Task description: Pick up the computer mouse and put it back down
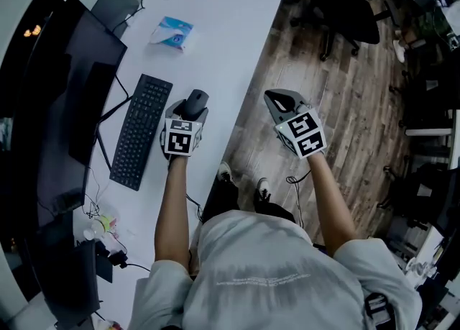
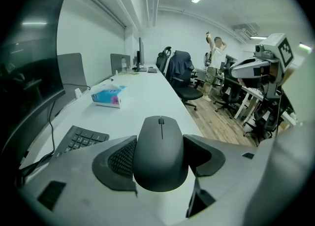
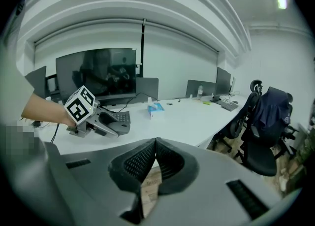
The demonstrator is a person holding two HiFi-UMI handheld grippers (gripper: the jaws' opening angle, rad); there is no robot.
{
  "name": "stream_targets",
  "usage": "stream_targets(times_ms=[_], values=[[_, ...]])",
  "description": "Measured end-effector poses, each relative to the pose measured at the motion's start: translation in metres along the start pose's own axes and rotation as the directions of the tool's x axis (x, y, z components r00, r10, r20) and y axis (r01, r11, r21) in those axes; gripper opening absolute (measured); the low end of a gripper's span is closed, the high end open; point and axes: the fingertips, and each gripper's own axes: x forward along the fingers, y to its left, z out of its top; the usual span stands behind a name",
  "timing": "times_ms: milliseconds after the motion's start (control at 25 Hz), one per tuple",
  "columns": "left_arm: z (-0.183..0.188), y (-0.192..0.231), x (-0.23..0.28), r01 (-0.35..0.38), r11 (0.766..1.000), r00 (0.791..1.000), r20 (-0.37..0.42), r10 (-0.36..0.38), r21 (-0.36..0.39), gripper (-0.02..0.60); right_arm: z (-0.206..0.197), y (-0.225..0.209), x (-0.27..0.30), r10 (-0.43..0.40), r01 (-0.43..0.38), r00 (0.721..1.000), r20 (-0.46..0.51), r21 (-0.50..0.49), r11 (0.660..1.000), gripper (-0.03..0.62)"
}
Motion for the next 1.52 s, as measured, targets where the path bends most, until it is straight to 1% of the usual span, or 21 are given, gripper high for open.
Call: stream_targets(times_ms=[320, 600, 720, 880, 1080, 1280, 1360, 1520], values=[[-0.015, 0.015, 0.045, 0.003, 1.0, 0.998, -0.057, -0.004, -0.031, 0.29, -0.024, -0.017, 0.017, -0.01, 0.012, 0.997, -0.072, 0.022, 1.0, 0.002], [-0.013, 0.021, 0.069, -0.009, 1.0, 0.996, -0.092, 0.006, -0.03, 0.29, -0.03, -0.032, 0.026, -0.009, 0.013, 0.995, -0.102, 0.037, 0.999, 0.002], [-0.011, 0.015, 0.075, 0.002, 0.999, 0.995, -0.102, -0.007, -0.041, 0.29, -0.034, -0.038, 0.028, -0.008, 0.013, 0.994, -0.111, 0.043, 0.999, 0.002], [-0.009, 0.015, 0.081, -0.008, 0.999, 0.995, -0.097, 0.005, -0.033, 0.291, -0.038, -0.045, 0.03, -0.01, 0.017, 0.993, -0.117, 0.054, 0.998, 0.002], [-0.009, 0.019, 0.086, -0.022, 0.998, 0.997, -0.07, 0.018, -0.054, 0.291, -0.043, -0.05, 0.026, -0.012, 0.02, 0.993, -0.12, 0.07, 0.997, 0.002], [-0.01, 0.016, 0.086, -0.013, 0.997, 0.996, -0.086, 0.007, -0.069, 0.296, -0.044, -0.052, 0.019, -0.015, 0.024, 0.993, -0.117, 0.079, 0.997, 0.002], [-0.005, 0.015, 0.082, -0.019, 0.997, 0.997, -0.072, 0.014, -0.078, 0.301, -0.044, -0.055, 0.013, -0.022, 0.031, 0.994, -0.109, 0.082, 0.996, 0.002], [0.007, 0.018, 0.067, -0.063, 0.995, 0.998, -0.017, 0.062, -0.076, 0.301, -0.048, -0.061, -0.003, -0.043, 0.051, 0.994, -0.096, 0.087, 0.995, 0.002]])
